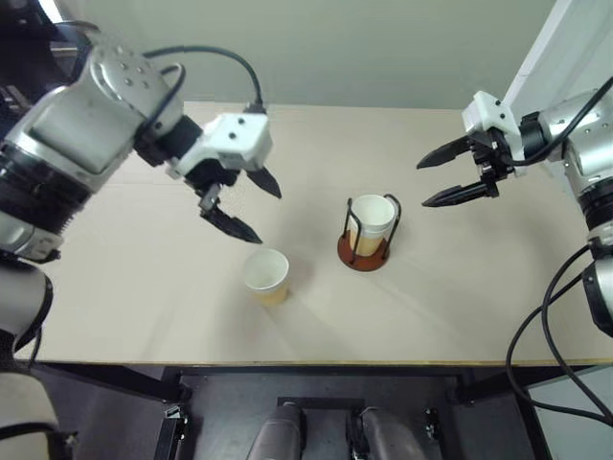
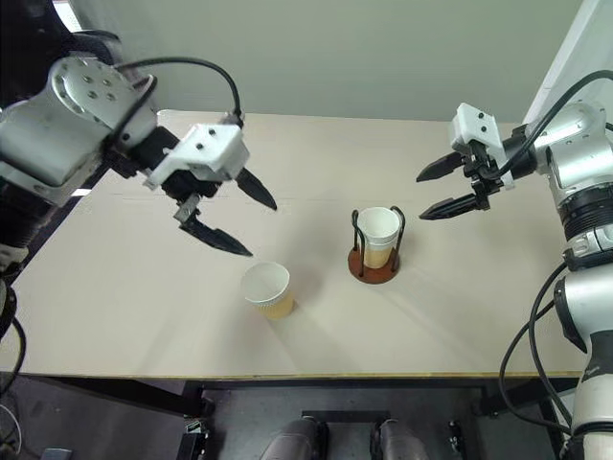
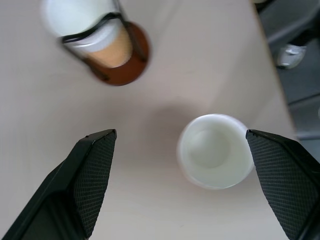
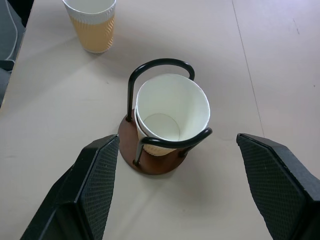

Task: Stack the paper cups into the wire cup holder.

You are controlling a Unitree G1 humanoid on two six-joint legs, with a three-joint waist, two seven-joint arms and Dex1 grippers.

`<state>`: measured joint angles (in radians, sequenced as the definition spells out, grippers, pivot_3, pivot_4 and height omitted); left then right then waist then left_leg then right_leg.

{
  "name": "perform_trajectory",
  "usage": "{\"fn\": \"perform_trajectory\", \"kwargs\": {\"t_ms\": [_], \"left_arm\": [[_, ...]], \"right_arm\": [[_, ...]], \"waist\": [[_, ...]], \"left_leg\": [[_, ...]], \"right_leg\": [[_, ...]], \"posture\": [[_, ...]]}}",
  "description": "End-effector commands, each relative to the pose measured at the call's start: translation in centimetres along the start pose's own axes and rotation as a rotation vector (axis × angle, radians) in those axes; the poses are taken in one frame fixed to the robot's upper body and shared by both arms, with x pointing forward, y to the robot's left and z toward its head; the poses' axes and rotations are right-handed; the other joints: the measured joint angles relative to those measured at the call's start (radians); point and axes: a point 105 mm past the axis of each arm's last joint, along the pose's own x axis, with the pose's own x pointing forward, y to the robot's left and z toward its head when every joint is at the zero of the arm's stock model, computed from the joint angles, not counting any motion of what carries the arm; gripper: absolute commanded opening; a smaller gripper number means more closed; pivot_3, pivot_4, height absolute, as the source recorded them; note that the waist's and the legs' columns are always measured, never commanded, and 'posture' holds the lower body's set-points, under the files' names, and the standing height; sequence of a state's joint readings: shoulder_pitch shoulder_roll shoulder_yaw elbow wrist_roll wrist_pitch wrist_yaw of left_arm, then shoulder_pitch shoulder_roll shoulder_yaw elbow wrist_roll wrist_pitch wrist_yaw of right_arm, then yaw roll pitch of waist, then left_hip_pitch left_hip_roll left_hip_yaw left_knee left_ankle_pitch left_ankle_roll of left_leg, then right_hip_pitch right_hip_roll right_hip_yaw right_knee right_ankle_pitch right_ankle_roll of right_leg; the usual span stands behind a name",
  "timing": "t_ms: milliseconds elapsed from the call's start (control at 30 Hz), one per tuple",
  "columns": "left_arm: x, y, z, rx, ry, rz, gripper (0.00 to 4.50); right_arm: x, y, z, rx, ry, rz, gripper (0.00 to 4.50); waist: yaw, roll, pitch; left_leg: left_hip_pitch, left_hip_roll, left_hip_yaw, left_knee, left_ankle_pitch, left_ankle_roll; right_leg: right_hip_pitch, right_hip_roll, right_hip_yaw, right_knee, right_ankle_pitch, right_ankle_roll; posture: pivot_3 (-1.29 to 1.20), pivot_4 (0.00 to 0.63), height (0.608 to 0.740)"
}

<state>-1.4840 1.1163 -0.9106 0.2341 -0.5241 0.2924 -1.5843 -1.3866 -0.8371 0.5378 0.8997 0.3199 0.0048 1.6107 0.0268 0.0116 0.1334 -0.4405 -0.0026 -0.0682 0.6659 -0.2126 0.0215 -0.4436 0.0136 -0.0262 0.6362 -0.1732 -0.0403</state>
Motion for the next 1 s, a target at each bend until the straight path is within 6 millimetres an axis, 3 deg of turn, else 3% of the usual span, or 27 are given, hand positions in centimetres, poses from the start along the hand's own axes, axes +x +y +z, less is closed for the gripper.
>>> {"fn": "perform_trajectory", "kwargs": {"t_ms": [33,233,400,667,1000], "left_arm": [[0.0,-1.7,0.9,0.01,0.033,-0.063,4.44],[0.9,-3.5,-1.0,0.074,0.21,-0.117,4.44],[2.1,-4.9,-1.3,0.128,0.248,-0.177,4.44],[2.3,-5.5,-3.1,0.166,0.383,-0.17,4.44],[2.9,-5.6,-4.7,0.19,0.434,-0.178,4.44]], "right_arm": [[-0.9,-0.3,1.1,-0.036,-0.009,-0.018,3.81],[-1.3,-0.4,1.1,-0.031,0.002,-0.026,3.81],[-1.5,-0.5,0.9,-0.025,0.012,-0.032,3.81],[-1.5,-0.7,0.9,-0.024,0.021,-0.036,3.81],[-1.4,-0.8,1.1,-0.03,0.015,-0.037,3.81]], "waist": [[-0.006,0.0,0.0],[-0.018,0.0,0.0],[-0.021,0.001,0.0],[-0.022,0.001,0.0],[-0.022,0.001,0.0]], "left_leg": [[0.0,0.0,0.0,0.0,0.0,0.0],[0.002,0.0,0.0,-0.003,0.001,-0.003],[0.003,0.001,0.0,-0.004,0.002,-0.003],[0.004,0.001,0.0,-0.004,0.002,-0.003],[0.004,0.001,-0.001,-0.005,0.001,-0.005]], "right_leg": [[0.0,0.0,0.0,0.0,0.0,0.0],[0.0,0.0,0.0,0.002,-0.001,-0.002],[0.0,0.0,0.0,0.003,-0.004,-0.007],[0.0,0.0,0.0,0.004,-0.005,-0.008],[-0.001,0.0,0.0,0.004,-0.006,-0.01]], "posture": [[0.0,0.15,0.74],[0.0,0.15,0.74],[0.0,0.15,0.74],[0.0,0.15,0.74],[0.0,0.15,0.74]]}}
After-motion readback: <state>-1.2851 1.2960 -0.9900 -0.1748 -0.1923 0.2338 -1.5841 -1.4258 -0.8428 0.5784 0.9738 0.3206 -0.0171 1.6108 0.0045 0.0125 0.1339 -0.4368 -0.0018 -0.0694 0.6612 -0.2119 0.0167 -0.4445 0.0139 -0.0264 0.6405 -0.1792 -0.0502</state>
